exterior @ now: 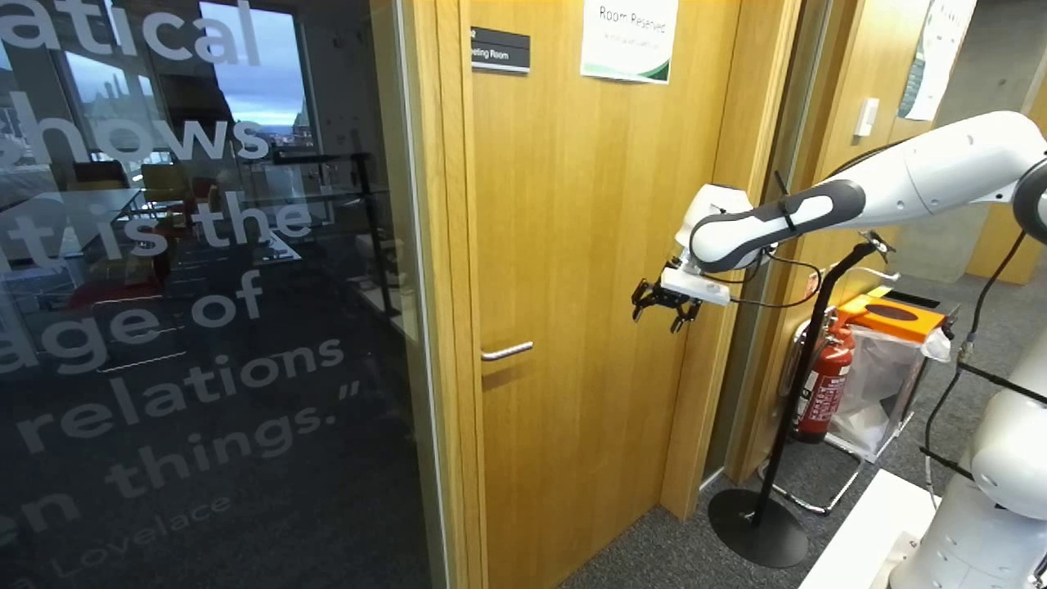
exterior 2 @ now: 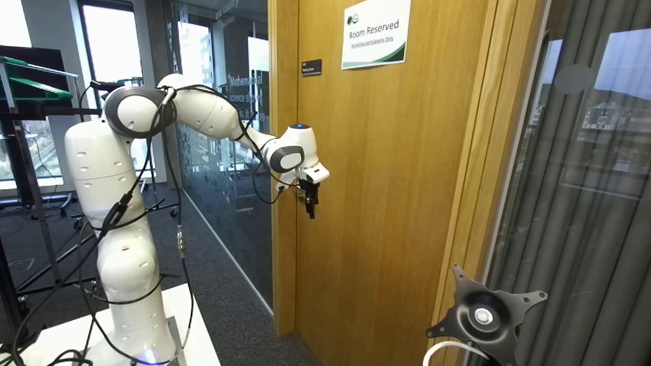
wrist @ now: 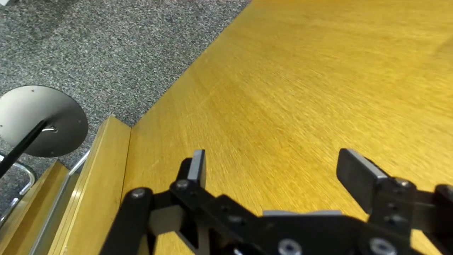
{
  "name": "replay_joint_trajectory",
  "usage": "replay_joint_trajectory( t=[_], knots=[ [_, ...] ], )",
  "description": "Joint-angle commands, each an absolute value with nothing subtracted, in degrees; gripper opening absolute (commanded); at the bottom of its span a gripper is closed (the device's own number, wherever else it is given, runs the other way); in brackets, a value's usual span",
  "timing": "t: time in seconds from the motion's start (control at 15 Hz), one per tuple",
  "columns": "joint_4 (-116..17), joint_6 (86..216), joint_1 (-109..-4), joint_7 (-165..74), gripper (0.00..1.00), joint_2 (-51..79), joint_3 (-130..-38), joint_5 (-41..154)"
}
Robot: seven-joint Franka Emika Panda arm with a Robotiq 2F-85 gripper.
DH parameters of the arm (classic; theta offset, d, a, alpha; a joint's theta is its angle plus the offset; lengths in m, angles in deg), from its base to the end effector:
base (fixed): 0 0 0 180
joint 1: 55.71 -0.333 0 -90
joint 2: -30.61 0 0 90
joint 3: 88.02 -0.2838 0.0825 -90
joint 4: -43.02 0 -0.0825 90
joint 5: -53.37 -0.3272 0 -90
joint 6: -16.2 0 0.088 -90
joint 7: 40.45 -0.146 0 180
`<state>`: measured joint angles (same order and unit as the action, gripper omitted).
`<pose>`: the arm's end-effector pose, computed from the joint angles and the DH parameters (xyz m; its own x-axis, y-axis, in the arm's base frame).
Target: Pull the handle down and open the door
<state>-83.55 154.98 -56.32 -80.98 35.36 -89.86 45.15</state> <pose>0.5065 0.0261 0.4065 0.7052 -0.6951 0.1397 -0.6465 -0.7113 -0.2758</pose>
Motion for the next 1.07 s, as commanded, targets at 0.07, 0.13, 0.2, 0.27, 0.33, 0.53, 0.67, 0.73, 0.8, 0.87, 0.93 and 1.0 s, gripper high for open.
replay_joint_trajectory(
  t=[0.07,0.13,0.2,0.27,0.33,0.53,0.67,0.73,0.8,0.87,0.93,1.0],
  knots=[
    [-82.7,154.8,-56.2,-81.3,1.00,35.2,-89.9,44.2],
    [-82.7,154.8,-56.2,-81.4,1.00,35.1,-89.9,44.1],
    [-82.7,154.8,-56.2,-81.4,1.00,35.0,-89.9,44.0],
    [-82.7,154.8,-56.2,-81.4,1.00,34.9,-89.9,44.0],
    [-83.3,155.9,-56.3,-80.8,1.00,35.0,-89.5,40.0],
    [-83.9,157.6,-57.0,-79.8,1.00,34.9,-89.4,26.3],
    [-83.3,157.4,-57.4,-80.0,1.00,34.5,-89.6,18.7],
    [-83.1,157.4,-57.7,-80.0,1.00,34.5,-89.8,14.9],
    [-82.8,157.3,-57.9,-80.2,1.00,34.5,-89.9,11.2],
    [-82.3,157.1,-58.2,-80.6,1.00,34.4,-90.1,7.8],
    [-82.0,157.0,-58.4,-80.8,1.00,34.4,-90.3,4.3],
    [-81.6,157.3,-58.8,-80.8,1.00,34.4,-90.6,0.6]
  ],
)
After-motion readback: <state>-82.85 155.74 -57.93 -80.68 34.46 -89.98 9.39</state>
